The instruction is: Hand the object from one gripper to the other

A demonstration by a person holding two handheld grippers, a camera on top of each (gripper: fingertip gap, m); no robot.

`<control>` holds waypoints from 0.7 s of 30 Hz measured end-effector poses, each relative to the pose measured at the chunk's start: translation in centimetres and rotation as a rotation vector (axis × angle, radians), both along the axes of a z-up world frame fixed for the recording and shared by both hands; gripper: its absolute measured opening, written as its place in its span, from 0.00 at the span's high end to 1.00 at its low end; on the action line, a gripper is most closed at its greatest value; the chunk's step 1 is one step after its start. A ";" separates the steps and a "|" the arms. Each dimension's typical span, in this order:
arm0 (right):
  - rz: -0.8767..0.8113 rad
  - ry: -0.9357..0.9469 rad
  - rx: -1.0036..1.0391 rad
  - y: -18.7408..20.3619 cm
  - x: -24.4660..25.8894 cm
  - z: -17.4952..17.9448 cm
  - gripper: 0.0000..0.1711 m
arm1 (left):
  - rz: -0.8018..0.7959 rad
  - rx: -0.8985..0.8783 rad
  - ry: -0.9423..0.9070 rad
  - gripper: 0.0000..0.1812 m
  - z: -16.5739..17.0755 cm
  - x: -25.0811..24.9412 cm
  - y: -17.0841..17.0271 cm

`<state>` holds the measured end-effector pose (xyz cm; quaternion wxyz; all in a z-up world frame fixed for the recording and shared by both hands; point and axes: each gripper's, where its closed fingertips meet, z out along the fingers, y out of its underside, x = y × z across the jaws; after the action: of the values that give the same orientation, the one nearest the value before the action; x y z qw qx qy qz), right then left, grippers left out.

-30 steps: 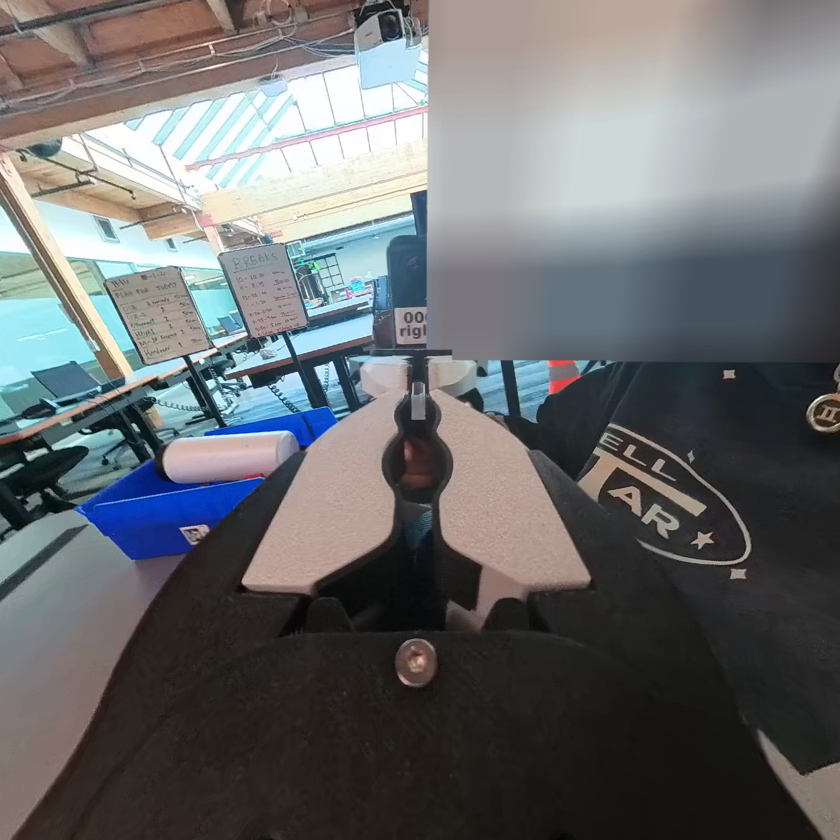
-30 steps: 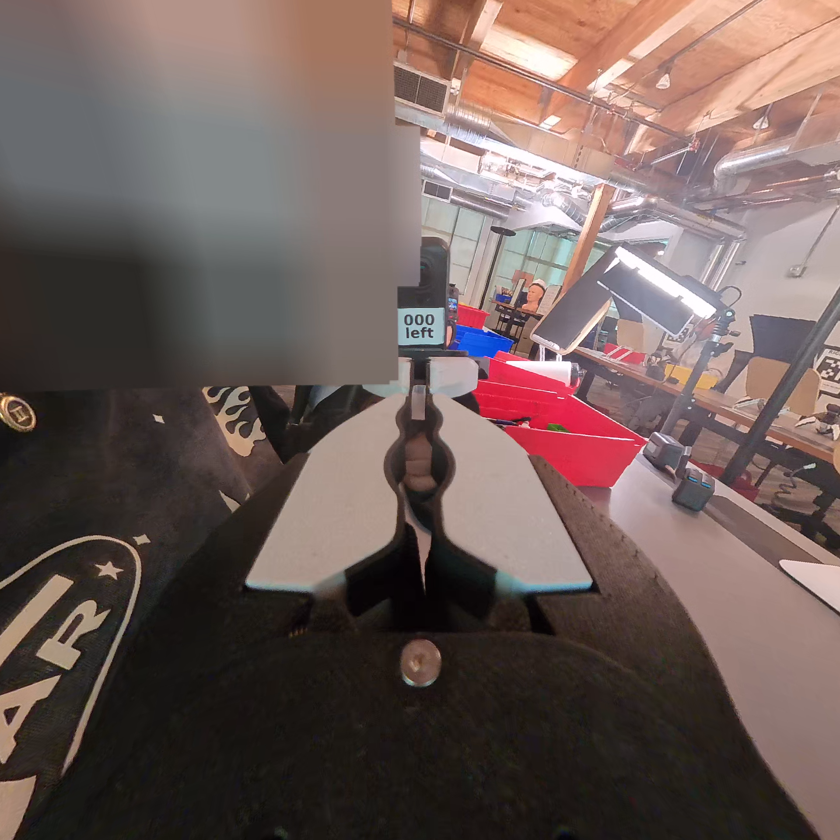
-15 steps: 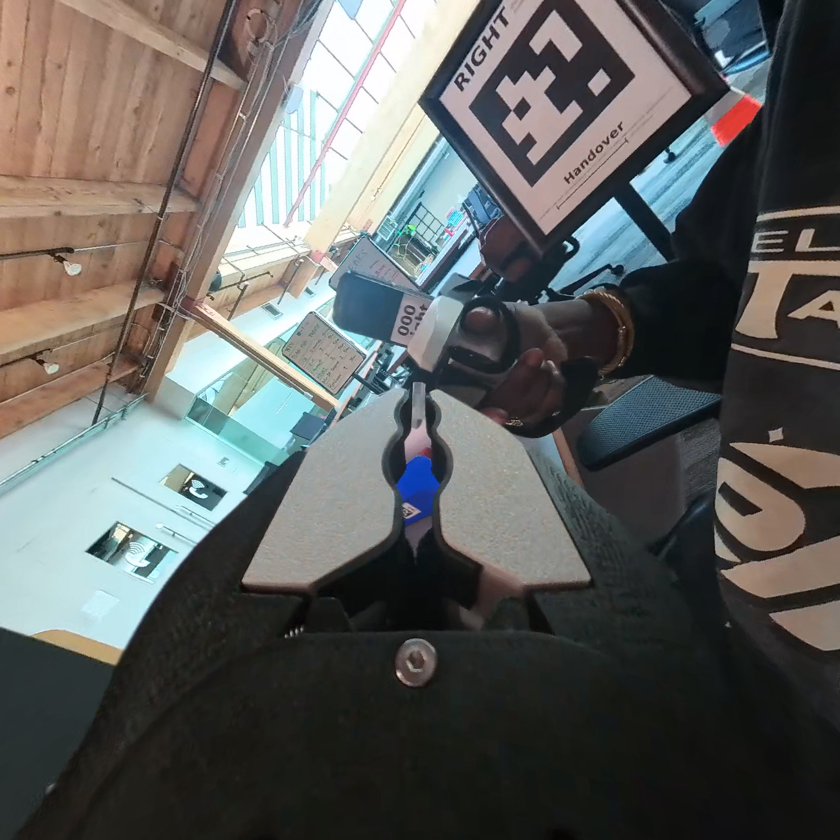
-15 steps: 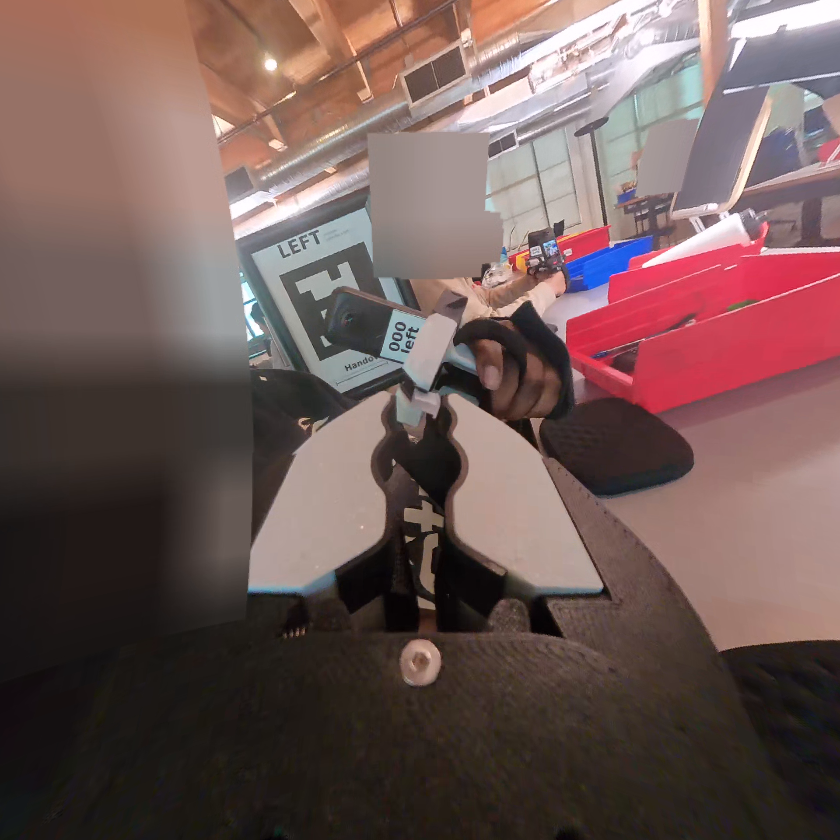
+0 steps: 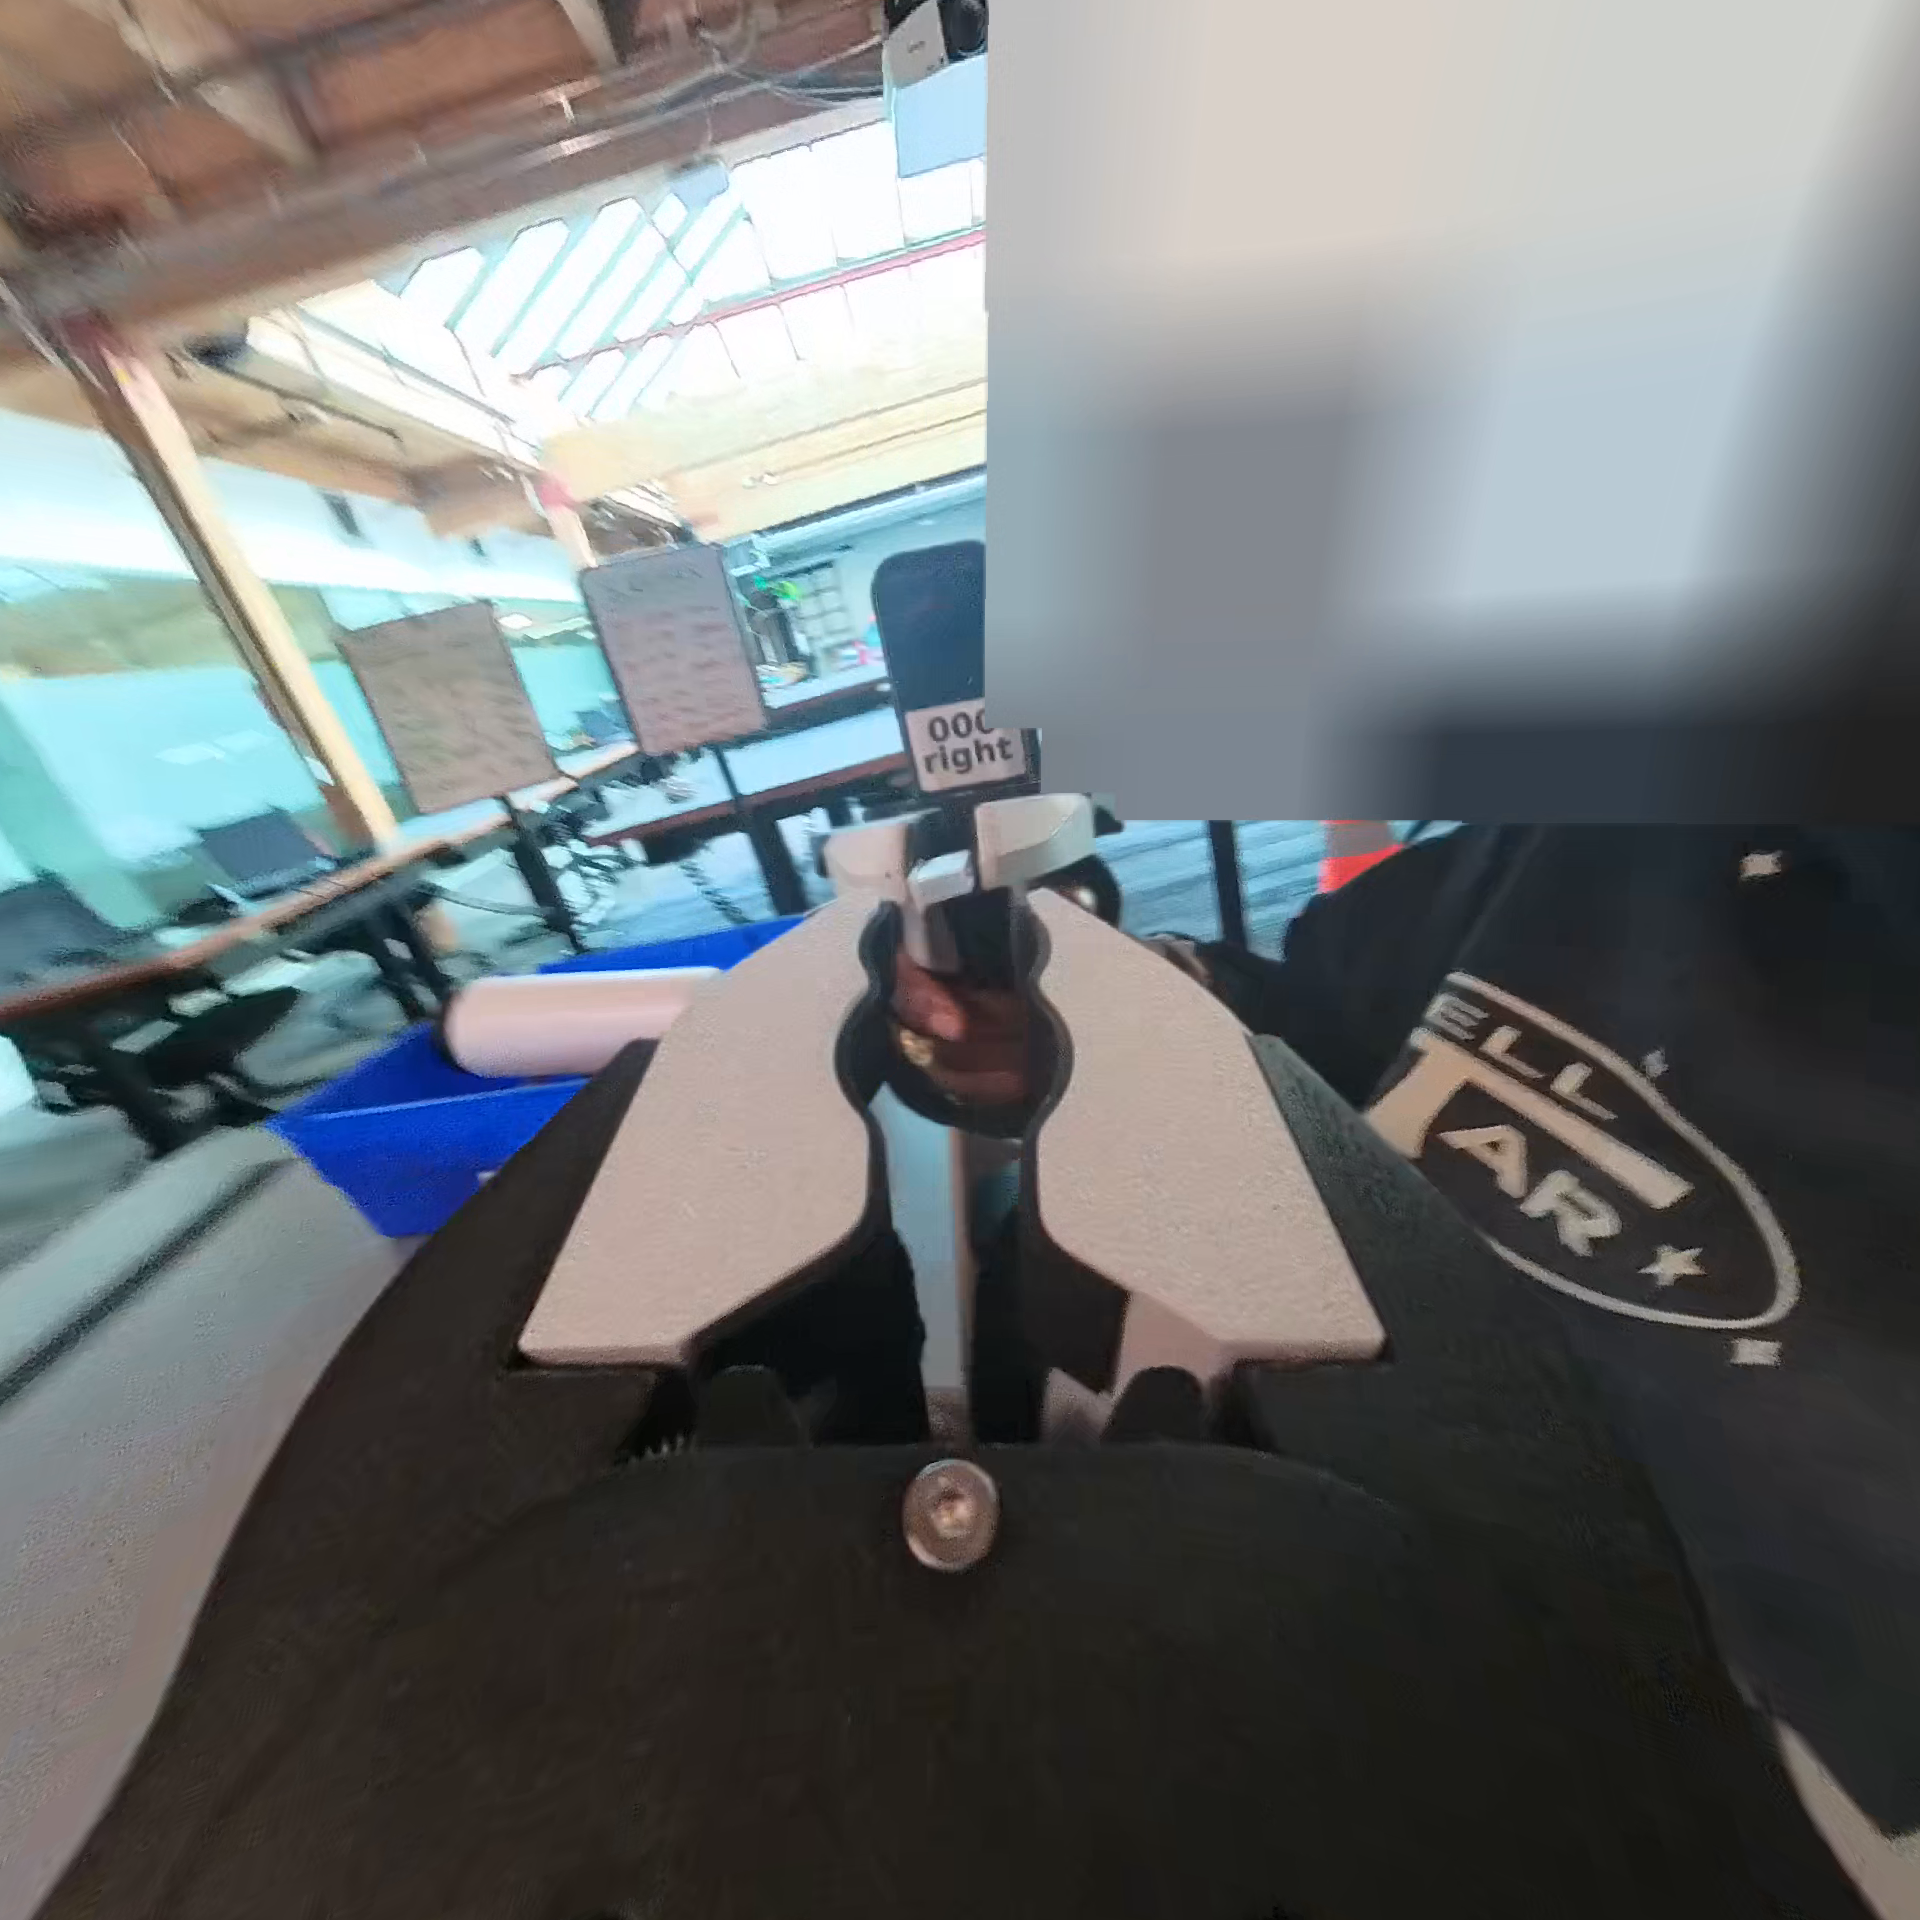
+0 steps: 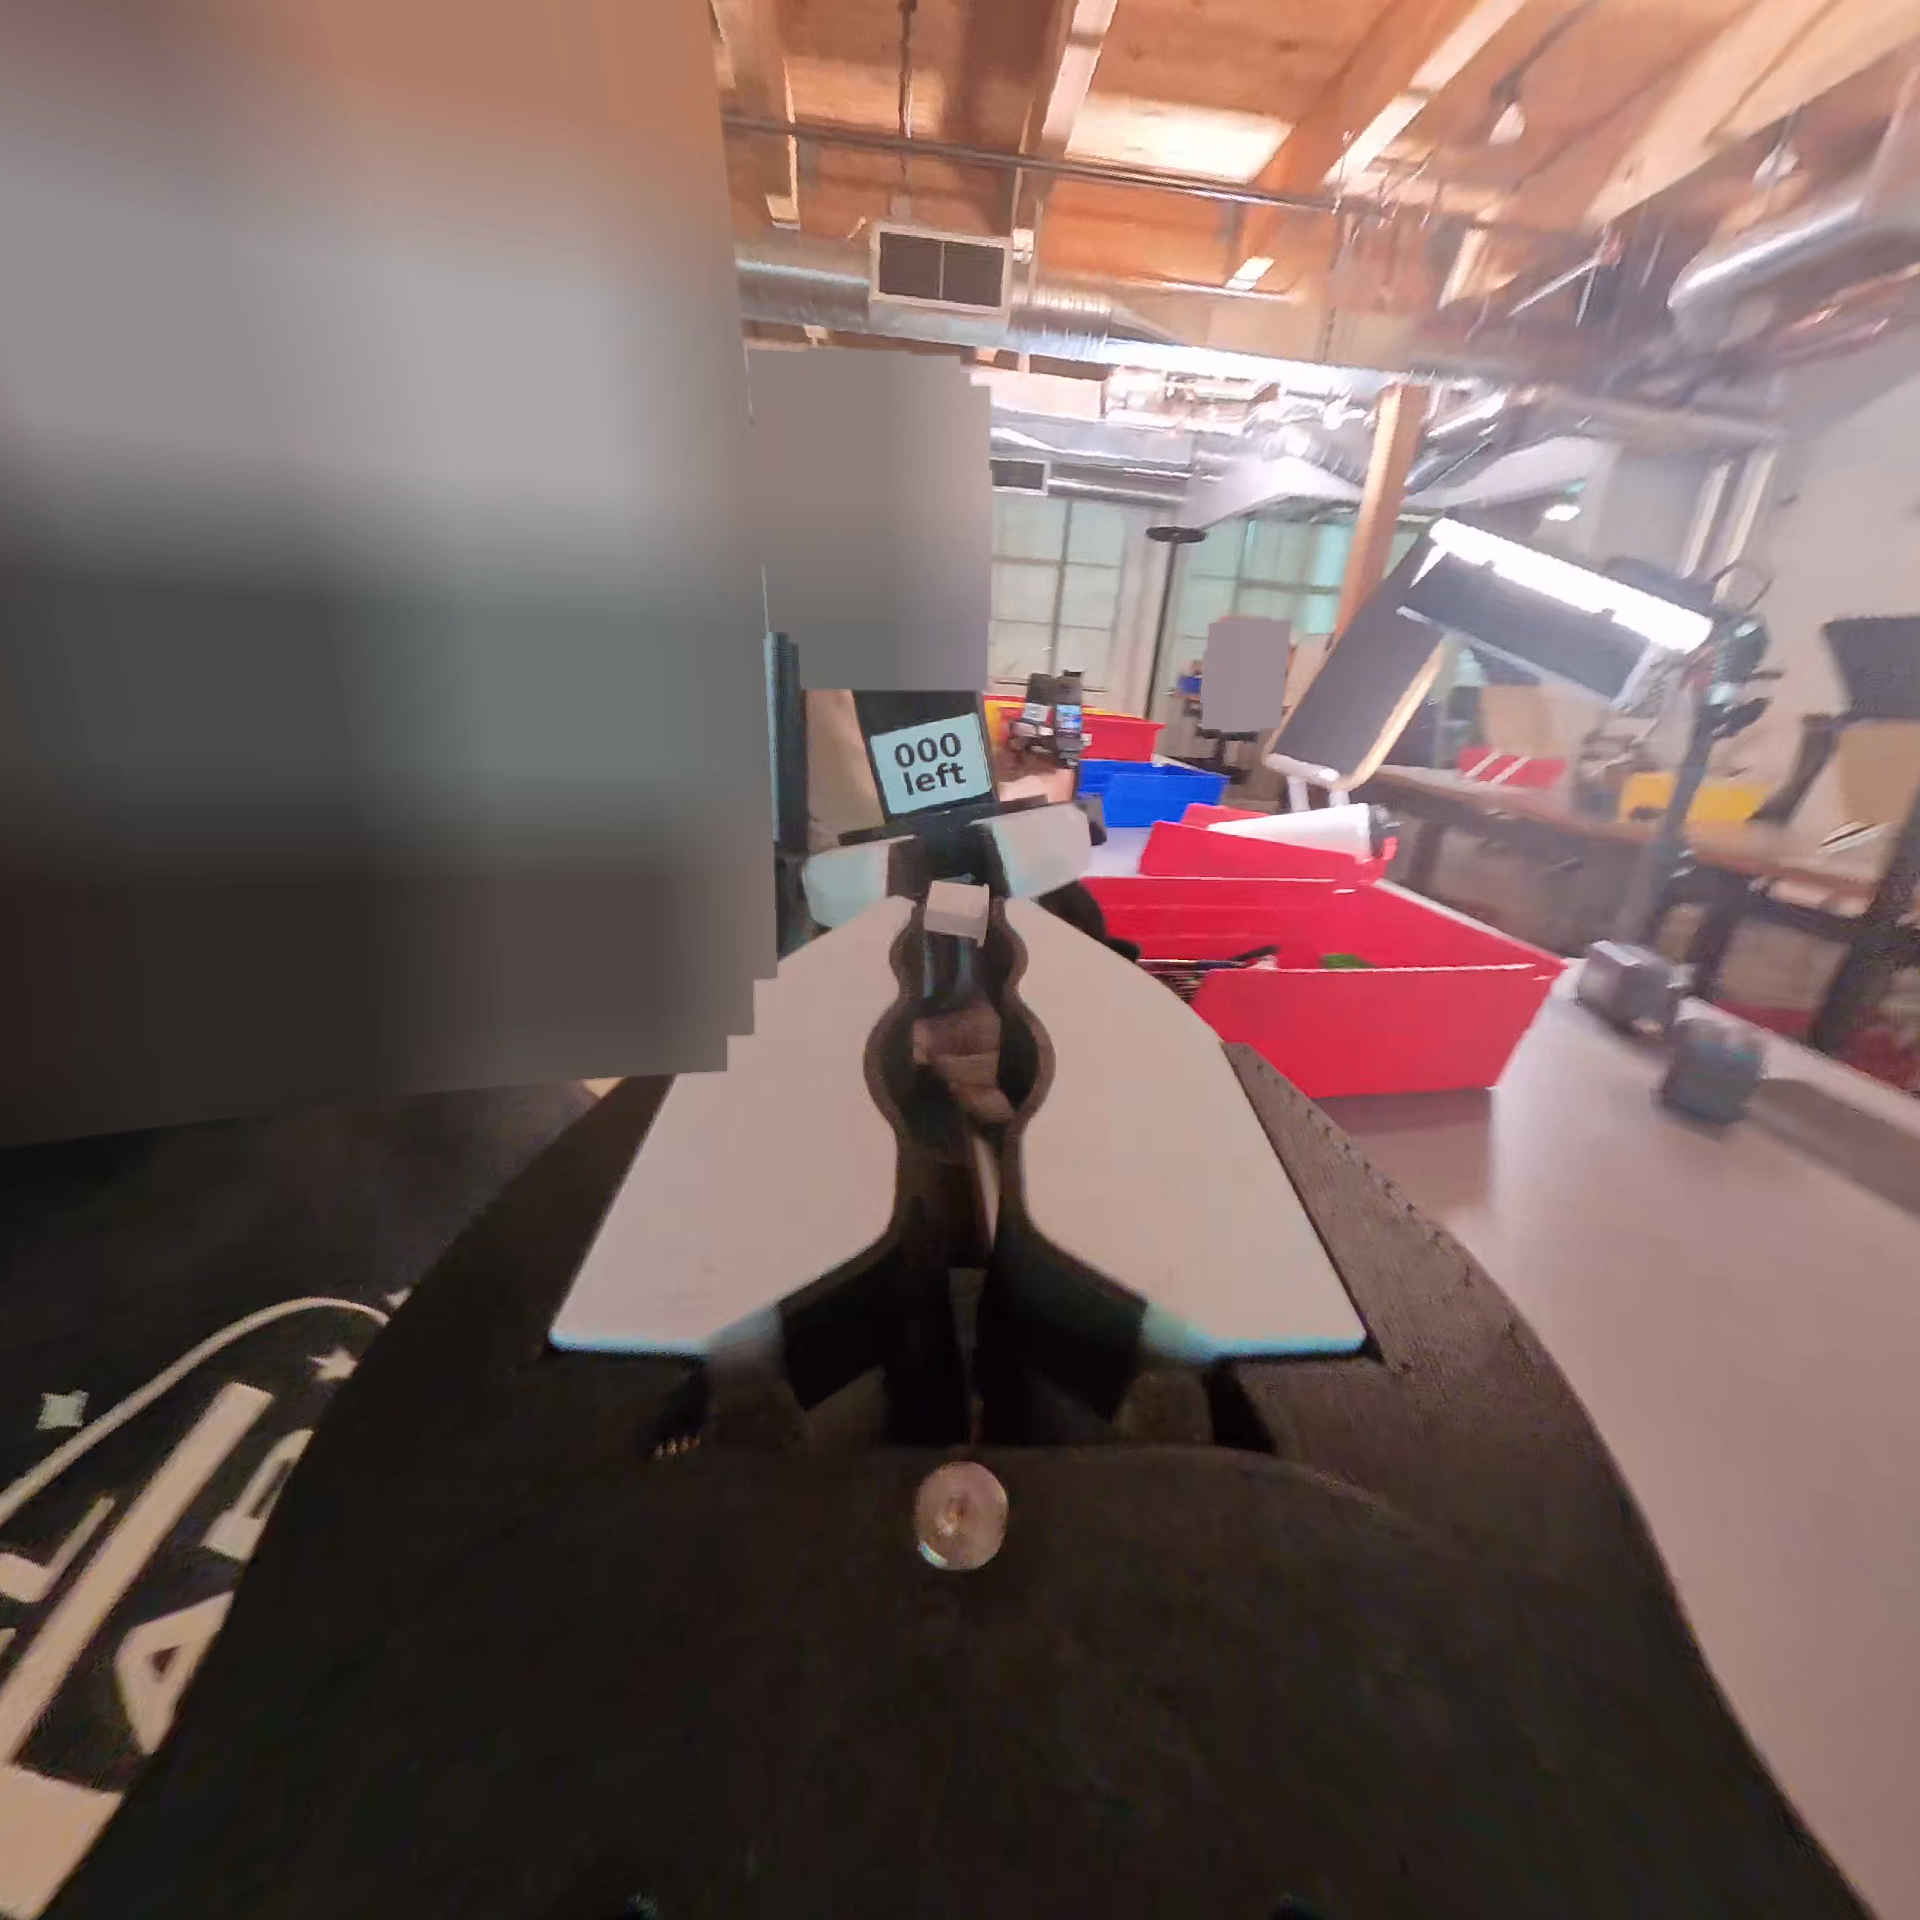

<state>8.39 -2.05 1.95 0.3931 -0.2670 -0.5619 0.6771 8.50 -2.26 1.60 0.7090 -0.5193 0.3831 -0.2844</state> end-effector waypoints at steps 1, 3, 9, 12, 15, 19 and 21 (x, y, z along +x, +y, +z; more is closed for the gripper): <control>-0.027 0.015 0.036 0.0 -0.1 -0.1 0.93 | -0.030 -0.030 -0.012 0.88 -0.1 0.2 -0.1; -0.052 0.033 0.094 -0.3 -0.1 -0.2 0.94 | -0.033 -0.053 -0.022 0.88 -0.3 0.4 0.1; -0.055 0.042 0.140 -0.8 -0.1 -0.5 0.94 | -0.027 -0.035 -0.009 0.94 -0.3 0.5 0.0; -0.064 0.046 0.164 -0.9 -0.1 -0.6 0.94 | -0.043 -0.022 -0.005 0.94 -0.3 0.5 -0.2; -0.062 0.012 0.129 -0.8 -0.3 -0.6 0.94 | -0.016 0.057 0.031 0.94 -0.2 0.3 -0.1; 0.097 -0.153 -0.149 -0.4 -0.2 -0.4 0.91 | 0.135 0.343 0.201 0.94 -0.2 -0.4 0.0; 0.221 -0.234 -0.304 -0.3 0.0 -0.3 0.89 | 0.194 0.436 0.294 0.94 -0.5 -0.5 0.1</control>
<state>8.40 -2.39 1.63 0.2039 -0.3365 -0.5210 0.7574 8.00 -2.17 1.15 0.7648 -0.4245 0.4824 -0.0475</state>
